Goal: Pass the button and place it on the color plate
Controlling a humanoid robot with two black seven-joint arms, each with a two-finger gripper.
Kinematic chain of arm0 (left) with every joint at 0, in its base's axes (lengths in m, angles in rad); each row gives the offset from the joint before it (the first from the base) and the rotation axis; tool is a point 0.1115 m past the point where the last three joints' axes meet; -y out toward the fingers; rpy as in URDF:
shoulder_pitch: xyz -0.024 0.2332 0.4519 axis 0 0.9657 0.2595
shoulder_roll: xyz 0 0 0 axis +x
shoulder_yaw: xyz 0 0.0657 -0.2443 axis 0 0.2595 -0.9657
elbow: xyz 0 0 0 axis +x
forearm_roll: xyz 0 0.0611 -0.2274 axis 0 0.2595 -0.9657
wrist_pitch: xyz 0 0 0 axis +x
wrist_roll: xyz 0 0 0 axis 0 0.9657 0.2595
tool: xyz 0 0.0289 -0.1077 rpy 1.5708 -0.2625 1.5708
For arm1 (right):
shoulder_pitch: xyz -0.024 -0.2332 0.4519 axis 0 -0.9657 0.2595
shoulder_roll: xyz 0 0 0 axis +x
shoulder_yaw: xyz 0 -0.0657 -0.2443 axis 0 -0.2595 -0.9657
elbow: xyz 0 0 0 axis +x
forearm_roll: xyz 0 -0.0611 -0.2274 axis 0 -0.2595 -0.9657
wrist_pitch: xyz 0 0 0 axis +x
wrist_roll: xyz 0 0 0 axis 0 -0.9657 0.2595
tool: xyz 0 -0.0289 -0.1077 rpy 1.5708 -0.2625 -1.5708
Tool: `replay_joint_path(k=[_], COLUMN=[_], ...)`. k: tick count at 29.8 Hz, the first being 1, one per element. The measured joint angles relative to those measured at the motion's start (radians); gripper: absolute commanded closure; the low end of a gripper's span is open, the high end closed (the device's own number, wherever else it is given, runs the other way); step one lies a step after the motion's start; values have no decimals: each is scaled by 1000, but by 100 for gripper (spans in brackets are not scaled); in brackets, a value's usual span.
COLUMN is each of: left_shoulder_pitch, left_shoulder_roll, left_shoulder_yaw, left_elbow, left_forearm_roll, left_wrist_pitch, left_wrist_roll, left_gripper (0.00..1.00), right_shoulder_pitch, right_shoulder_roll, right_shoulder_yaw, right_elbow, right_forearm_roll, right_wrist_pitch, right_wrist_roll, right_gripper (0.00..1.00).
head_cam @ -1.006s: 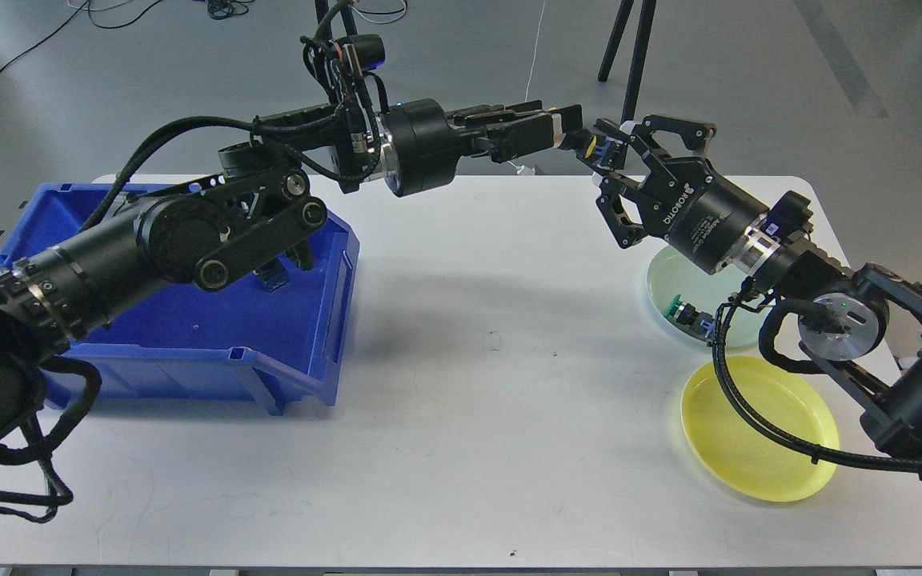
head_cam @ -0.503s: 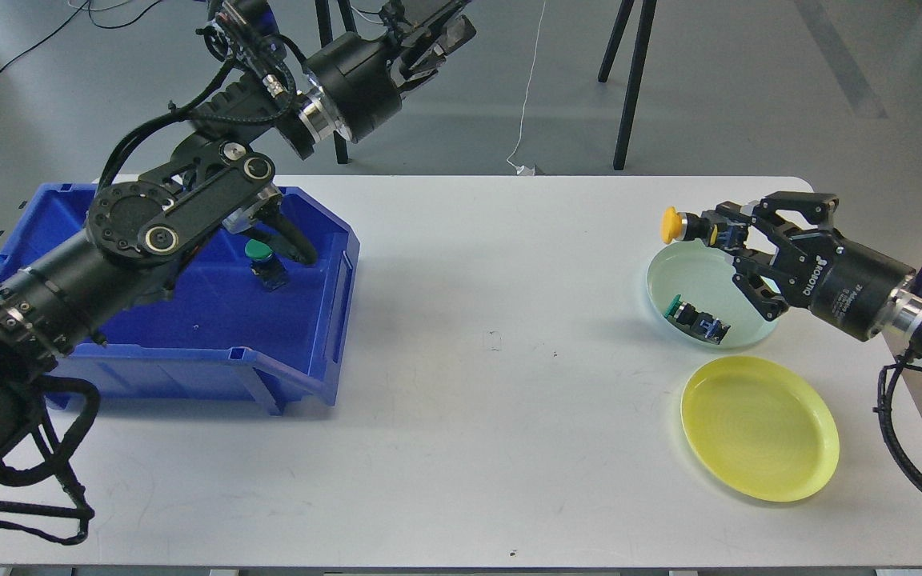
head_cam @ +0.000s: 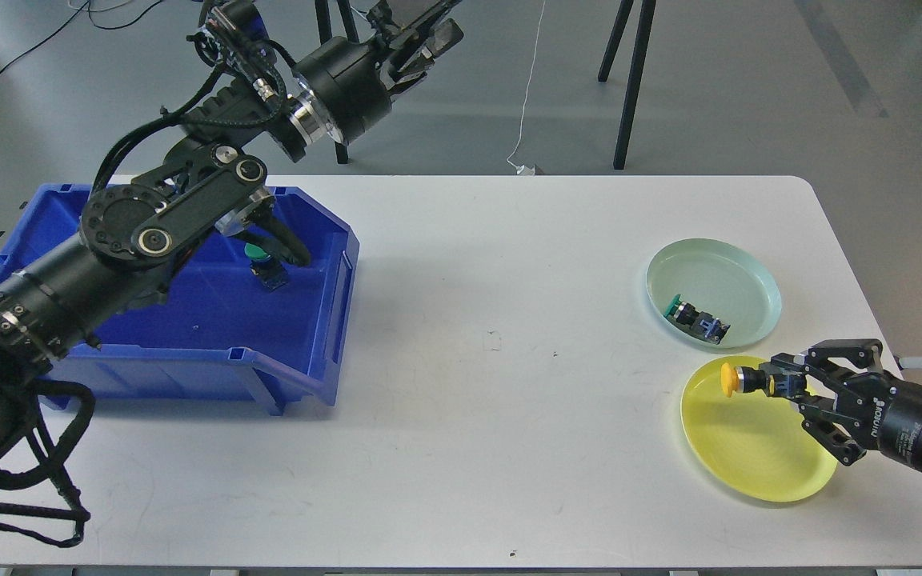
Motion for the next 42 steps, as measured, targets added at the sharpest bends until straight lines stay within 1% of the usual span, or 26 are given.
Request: replay_joint_path(k=[2, 3, 5, 6, 9, 11, 15, 19, 24, 27, 31, 34, 37, 40, 42], left_shoulder_pitch=[0, 0, 0, 0, 1, 1, 6, 11, 12, 12, 16, 42, 62, 66, 67], left_shoulder_roll=[0, 0, 0, 0, 2, 2, 3, 8, 14, 14, 11, 5, -10, -37, -53], left_shoulder_yaw=[3, 4, 5, 5, 6, 6, 7, 7, 4, -5, -37, -88, -127, -165, -182], left_elbow=[0, 0, 0, 0, 0, 0, 0, 0, 0, 0, 0, 7, 25, 82, 136], left_forearm_roll=[1, 1, 1, 1, 2, 3, 3, 3, 3, -3, -16, -40, -63, -123, -217], left_wrist_pitch=[0, 0, 0, 0, 0, 0, -1, -2, -2, -1, 9, 11, 11, 7, 1], left_wrist_roll=[0, 0, 1, 1, 2, 3, 3, 3, 1, 1, -1, 0, 7, 12, 13], left_gripper=[1, 1, 1, 1, 1, 1, 1, 1, 1, 1, 0, 0, 0, 0, 0], right_shoulder_pitch=[-11, -17, -26, -28, -30, -30, -28, -25, -24, -17, 29, 101, 185, 270, 326], right_shoulder_roll=[3, 4, 5, 7, 17, 21, 23, 16, -1, -2, 28, 121, 254, 354, 421], right_shoulder_yaw=[-2, -2, -7, -10, -15, -15, -11, 12, 136, 237, 370, 458, 535, 586, 601], right_elbow=[-12, -19, -34, -43, -59, -62, -63, -63, -66, -66, -70, -105, -165, -246, -301], right_forearm_roll=[0, 0, 0, 1, 3, 4, 5, 15, 54, 106, 134, 137, 137, 137, 138], right_wrist_pitch=[-15, -20, -27, -29, -30, -30, -29, -25, -2, 38, 50, 44, 43, 41, 40], right_wrist_roll=[-1, -2, -4, -4, -2, -1, 0, 1, 8, 5, 6, 11, 21, 29, 30], right_gripper=[82, 77, 64, 59, 53, 46, 22, 8, 6, 1, 1, 1, 1, 1, 1])
